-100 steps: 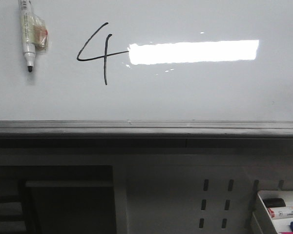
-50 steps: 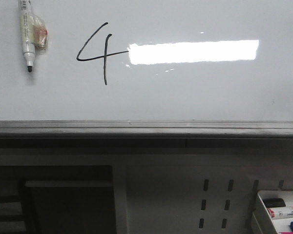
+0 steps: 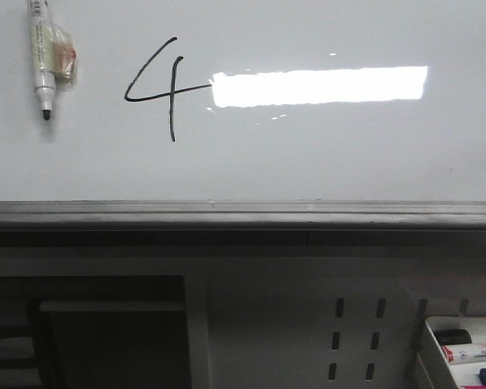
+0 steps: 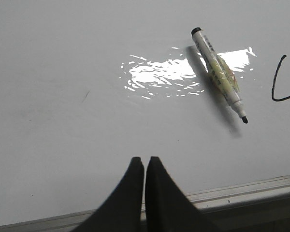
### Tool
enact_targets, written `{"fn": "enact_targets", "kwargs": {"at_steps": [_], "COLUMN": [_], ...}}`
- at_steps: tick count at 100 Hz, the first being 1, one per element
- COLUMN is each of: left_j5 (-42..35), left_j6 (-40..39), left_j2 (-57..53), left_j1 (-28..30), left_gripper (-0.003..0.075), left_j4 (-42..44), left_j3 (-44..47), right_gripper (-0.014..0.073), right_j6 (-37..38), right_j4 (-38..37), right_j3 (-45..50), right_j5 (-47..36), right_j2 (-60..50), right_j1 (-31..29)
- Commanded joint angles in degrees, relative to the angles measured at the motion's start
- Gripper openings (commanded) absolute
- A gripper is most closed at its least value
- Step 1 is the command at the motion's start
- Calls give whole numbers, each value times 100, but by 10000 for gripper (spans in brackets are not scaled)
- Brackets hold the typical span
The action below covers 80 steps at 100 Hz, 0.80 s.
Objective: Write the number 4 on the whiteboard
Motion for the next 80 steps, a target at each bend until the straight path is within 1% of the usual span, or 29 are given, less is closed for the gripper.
{"fn": "enact_targets", "kwargs": {"at_steps": [1, 15, 26, 31, 41, 80], "left_j5": [-382, -382, -382, -382, -382, -382], "left_j6": [-69, -69, -69, -69, -69, -69], "left_j2": [-153, -153, -153, -153, -153, -153], "left_j1": [-29, -29, -29, -29, -29, -29], "left_gripper": [-20, -20, -20, -20, -20, -20], "left_j4": [1, 1, 1, 1, 1, 1], "left_j3": [158, 158, 158, 158, 158, 158], "right_gripper": [-72, -72, -72, -72, -72, -72], "right_j6": [292, 292, 292, 292, 292, 292], "right_j4": [-572, -832, -857, -910, -1036, -1036], "right_j3": [-12, 398, 715, 698, 698, 698], "right_j5": [-606, -849, -1208, -993, -1138, -1323], "right_j2": [-79, -119, -119, -119, -119, -119], "right_j1": [-149, -215, -215, -215, -215, -215]}}
